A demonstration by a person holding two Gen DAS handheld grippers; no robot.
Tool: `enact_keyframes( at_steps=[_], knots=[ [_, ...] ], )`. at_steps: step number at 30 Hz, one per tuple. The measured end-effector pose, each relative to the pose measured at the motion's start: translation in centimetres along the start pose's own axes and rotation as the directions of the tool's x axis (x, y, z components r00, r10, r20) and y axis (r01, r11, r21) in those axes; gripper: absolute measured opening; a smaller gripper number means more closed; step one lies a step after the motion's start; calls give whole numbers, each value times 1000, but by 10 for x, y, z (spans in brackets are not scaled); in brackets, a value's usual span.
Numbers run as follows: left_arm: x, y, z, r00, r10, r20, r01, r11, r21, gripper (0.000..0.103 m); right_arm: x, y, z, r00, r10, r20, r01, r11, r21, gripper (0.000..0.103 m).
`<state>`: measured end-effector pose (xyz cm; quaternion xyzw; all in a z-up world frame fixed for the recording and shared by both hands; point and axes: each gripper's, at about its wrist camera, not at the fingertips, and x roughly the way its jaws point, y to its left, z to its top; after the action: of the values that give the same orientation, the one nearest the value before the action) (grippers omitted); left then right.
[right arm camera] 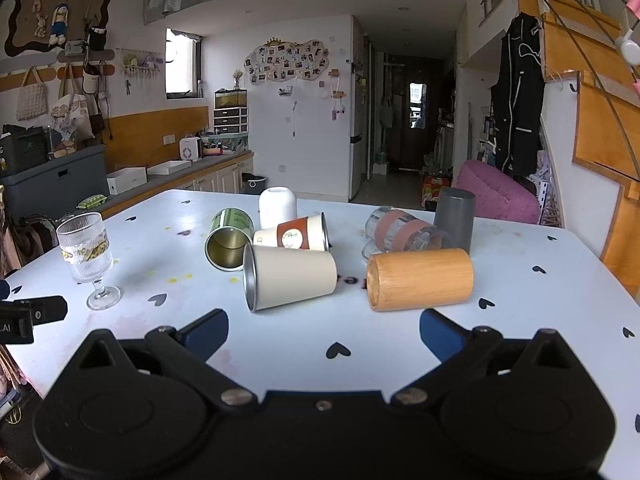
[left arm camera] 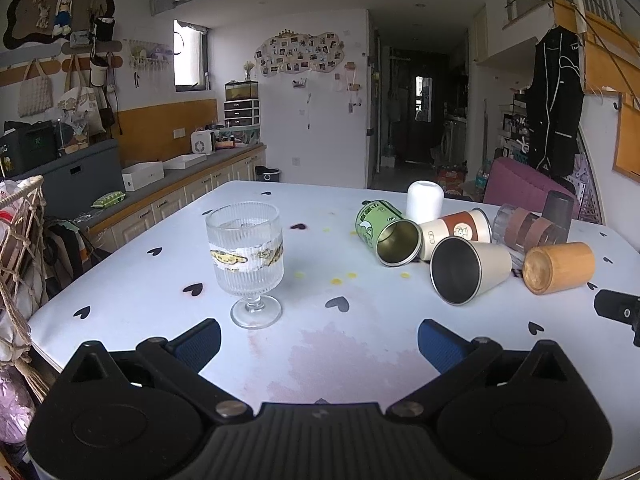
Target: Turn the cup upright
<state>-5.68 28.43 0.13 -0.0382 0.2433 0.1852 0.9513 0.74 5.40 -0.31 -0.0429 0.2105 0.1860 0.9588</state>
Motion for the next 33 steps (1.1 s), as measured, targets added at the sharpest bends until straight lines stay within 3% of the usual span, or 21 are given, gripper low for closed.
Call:
enact_keyframes(
  at_steps=[33],
  knots=[
    [1,-4,-1,1000,-9,1,9,1000,4,103,0,-1,1,1000,-7,-2,7,1000,1,103]
  ],
)
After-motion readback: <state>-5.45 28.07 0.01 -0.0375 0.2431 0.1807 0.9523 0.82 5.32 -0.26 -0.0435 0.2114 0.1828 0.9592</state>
